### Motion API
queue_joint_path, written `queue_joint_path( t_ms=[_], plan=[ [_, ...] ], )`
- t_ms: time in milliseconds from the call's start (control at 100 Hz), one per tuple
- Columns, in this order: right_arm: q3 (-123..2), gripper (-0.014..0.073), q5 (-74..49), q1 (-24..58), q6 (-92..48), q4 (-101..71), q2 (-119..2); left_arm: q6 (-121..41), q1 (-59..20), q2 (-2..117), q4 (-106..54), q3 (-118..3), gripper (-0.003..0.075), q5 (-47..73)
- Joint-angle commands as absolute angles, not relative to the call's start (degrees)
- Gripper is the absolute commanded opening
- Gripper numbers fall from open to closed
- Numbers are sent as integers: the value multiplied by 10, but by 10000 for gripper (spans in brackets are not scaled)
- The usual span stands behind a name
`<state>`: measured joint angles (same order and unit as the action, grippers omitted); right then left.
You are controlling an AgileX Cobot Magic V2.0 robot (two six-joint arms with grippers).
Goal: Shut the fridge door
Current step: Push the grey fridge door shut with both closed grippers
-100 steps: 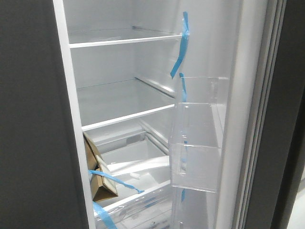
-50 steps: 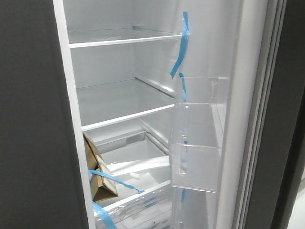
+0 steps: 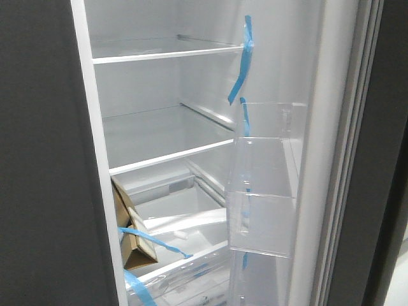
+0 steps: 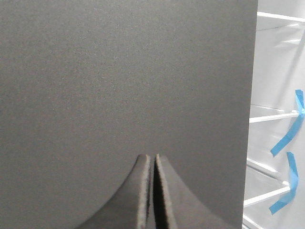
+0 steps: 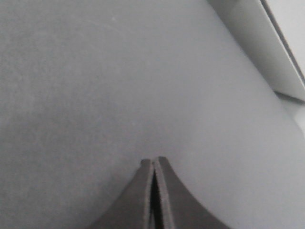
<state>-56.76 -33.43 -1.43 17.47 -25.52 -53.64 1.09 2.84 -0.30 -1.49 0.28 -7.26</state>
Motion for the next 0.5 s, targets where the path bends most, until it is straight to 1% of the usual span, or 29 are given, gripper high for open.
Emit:
queue_joint_path(
  t_ms=[0,290,490],
  plan=[
    [-587,-46,-290,-15,103,-338,-543,13,26,-15,-17,23,-20,-114],
    [-587,-46,-309,-12,-67,-498,-584,13,26,-15,-17,23,-20,-114],
    [-596,-46,-305,0,-182,-565,-625,13,26,-15,-17,23,-20,-114]
  ],
)
